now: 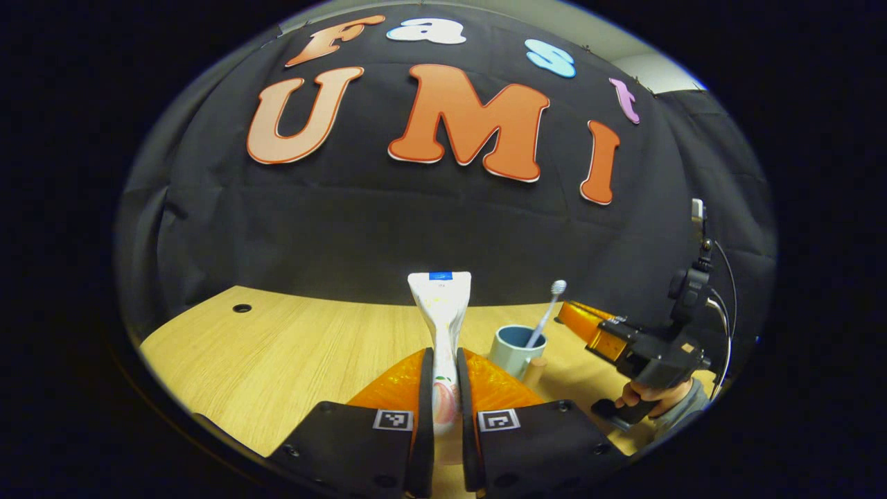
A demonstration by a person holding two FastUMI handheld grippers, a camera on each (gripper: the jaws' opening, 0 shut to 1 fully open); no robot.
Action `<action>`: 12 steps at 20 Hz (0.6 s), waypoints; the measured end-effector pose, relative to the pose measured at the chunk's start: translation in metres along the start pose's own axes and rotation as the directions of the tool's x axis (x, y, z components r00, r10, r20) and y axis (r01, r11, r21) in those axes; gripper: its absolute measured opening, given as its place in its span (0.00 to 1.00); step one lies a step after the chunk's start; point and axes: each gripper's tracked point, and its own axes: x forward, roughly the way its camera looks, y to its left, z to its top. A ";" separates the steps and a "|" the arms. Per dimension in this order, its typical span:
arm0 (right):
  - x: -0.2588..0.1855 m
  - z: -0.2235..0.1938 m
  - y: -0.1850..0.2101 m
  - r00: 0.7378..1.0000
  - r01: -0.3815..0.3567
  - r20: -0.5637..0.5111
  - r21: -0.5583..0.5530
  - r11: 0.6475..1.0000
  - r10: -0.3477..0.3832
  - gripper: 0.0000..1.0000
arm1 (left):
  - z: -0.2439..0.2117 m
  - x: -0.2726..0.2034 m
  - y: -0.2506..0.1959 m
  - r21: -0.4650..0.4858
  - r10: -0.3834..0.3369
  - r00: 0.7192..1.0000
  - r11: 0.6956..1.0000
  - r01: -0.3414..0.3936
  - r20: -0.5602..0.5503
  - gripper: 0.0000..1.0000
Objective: Put the toothbrush and toothpaste on the desktop into the cup, then pick up the cup and place it on the coaster on the desktop.
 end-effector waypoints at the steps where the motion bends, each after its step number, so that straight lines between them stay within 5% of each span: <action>1: -0.003 -0.002 -0.001 1.000 -0.004 -0.004 0.000 1.000 0.004 0.05 | 0.008 0.005 -0.006 -0.004 -0.013 1.000 1.000 0.013 0.023 0.20; 4: -0.007 0.000 -0.007 1.000 -0.005 -0.010 0.008 1.000 0.006 0.05 | 0.025 0.025 -0.024 -0.009 -0.041 0.995 0.999 0.042 0.092 0.20; 12: -0.014 0.016 -0.028 1.000 0.015 0.016 0.051 0.999 -0.015 0.24 | 0.034 0.070 -0.071 -0.001 -0.147 0.974 0.989 0.149 0.171 0.20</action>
